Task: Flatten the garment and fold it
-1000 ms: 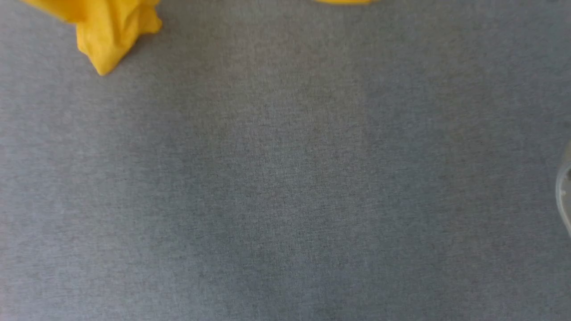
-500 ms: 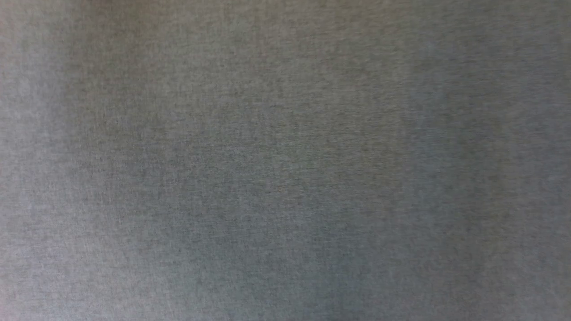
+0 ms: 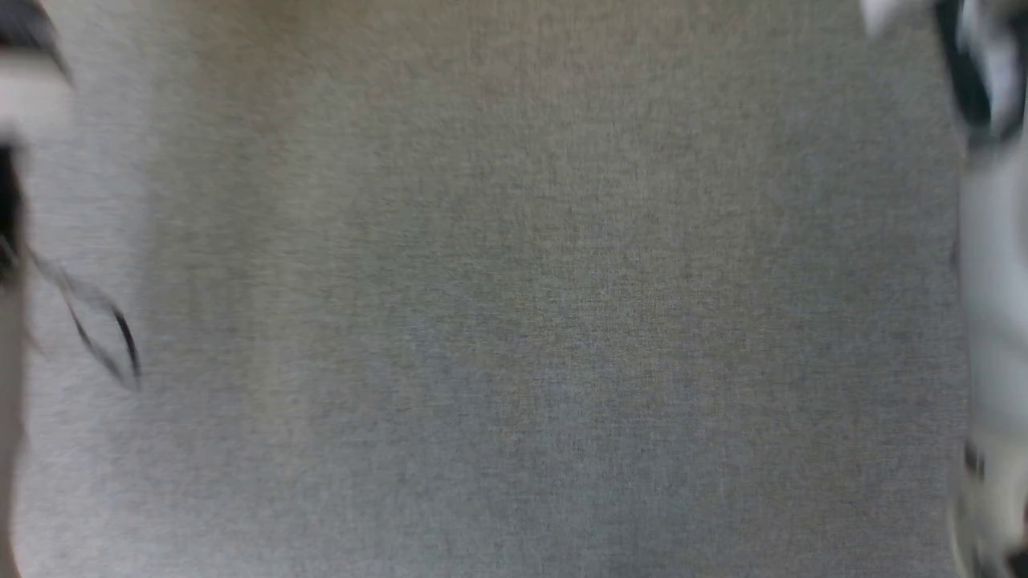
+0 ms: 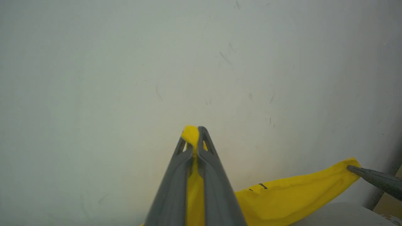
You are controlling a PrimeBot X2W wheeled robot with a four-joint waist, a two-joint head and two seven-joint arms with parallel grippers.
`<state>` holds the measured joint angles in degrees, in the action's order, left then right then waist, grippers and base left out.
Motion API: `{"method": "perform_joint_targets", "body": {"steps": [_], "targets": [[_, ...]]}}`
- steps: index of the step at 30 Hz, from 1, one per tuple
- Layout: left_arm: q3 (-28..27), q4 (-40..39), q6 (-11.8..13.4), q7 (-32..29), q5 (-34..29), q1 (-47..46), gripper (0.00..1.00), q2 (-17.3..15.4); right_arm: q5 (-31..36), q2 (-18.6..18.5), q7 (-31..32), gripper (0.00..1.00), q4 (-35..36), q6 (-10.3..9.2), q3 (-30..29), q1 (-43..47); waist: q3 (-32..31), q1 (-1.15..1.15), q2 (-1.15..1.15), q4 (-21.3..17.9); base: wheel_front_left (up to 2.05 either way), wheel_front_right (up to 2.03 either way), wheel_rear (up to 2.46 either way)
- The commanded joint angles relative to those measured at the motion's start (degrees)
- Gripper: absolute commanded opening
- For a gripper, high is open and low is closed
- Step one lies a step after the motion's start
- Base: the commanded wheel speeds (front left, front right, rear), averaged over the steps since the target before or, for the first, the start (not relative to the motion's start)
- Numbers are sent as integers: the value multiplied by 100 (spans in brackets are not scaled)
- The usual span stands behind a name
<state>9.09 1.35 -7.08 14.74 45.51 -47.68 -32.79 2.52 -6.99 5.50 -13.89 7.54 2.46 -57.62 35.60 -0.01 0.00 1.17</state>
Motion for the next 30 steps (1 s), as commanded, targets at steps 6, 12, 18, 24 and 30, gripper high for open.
{"method": "perform_joint_targets", "body": {"steps": [6, 12, 18, 24, 30], "targets": [[-244, -529, 144, 25, -33, 1696, 0, 69, -537, -178, 540, 0, 1428, -5, -286, 1955, -720, 1, 0, 111, 0, 0, 0], [-180, -682, 277, 19, -146, 3217, 0, 42, -818, 48, 769, 0, 2115, -5, -774, 3622, -1078, 1, 0, 109, 0, 0, 0], [239, -389, 330, -430, -215, 4235, 0, -85, -1183, 66, 1209, 0, 2082, -5, -889, 4805, -1466, 1, 0, 131, 0, 0, 0], [693, -168, 308, -1353, -36, 4967, 0, -353, -1814, -288, 2247, 0, 1953, -5, -737, 5652, -1887, 1, 0, 132, 0, 0, 0], [1092, -130, 269, -2364, 498, 5684, 0, -506, -2398, -544, 3137, 0, 1926, -5, -755, 6528, -2296, 1, 0, 197, 0, 0, 0]]}}
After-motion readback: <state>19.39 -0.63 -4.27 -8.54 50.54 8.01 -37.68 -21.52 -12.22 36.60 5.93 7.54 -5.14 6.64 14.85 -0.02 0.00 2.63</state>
